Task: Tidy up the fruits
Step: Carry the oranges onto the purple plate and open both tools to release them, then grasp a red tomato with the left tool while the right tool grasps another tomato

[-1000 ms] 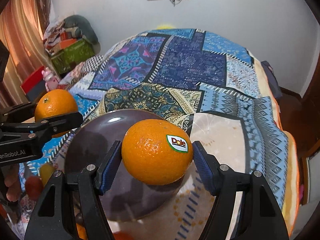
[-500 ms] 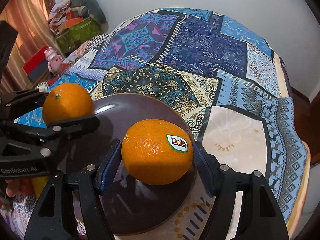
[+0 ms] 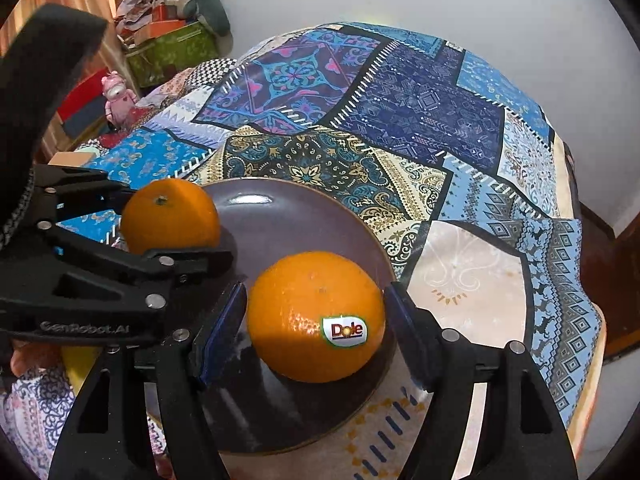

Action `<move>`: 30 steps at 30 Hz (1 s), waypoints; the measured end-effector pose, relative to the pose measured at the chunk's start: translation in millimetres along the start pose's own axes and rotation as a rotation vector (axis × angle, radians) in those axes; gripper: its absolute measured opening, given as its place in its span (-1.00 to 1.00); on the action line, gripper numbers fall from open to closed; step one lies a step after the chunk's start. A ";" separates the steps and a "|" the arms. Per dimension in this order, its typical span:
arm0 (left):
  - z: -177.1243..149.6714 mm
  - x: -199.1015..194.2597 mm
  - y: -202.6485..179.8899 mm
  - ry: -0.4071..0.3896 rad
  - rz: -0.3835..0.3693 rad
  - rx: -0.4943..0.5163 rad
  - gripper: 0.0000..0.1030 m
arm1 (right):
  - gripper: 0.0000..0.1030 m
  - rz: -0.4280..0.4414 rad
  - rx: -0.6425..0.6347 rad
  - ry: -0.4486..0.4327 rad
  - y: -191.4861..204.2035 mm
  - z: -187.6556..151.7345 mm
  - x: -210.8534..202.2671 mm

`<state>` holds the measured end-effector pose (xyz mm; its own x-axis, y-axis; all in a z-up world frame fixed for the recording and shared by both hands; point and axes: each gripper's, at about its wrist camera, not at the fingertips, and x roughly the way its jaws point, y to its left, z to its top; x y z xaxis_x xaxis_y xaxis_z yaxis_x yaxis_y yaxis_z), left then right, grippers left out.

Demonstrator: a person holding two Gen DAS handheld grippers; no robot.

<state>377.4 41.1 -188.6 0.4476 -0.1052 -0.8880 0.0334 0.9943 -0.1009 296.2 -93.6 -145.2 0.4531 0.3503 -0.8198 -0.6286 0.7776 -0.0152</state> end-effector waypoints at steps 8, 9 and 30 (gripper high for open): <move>-6.0 -37.1 -8.3 -0.115 0.020 0.039 0.42 | 0.34 0.020 0.054 -0.049 -2.7 -5.4 -21.6; -7.4 -43.3 -9.2 -0.131 0.026 0.043 0.42 | 0.34 0.020 0.059 -0.056 -2.5 -6.5 -24.6; -107.0 -158.1 17.6 -0.347 0.130 0.057 0.86 | 0.46 0.035 0.202 -0.220 -0.1 -67.7 -116.5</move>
<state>211.6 73.5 -98.0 0.7276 0.0239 -0.6856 0.0019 0.9993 0.0369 200.6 -169.9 -88.5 0.5734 0.4663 -0.6736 -0.5177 0.8435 0.1432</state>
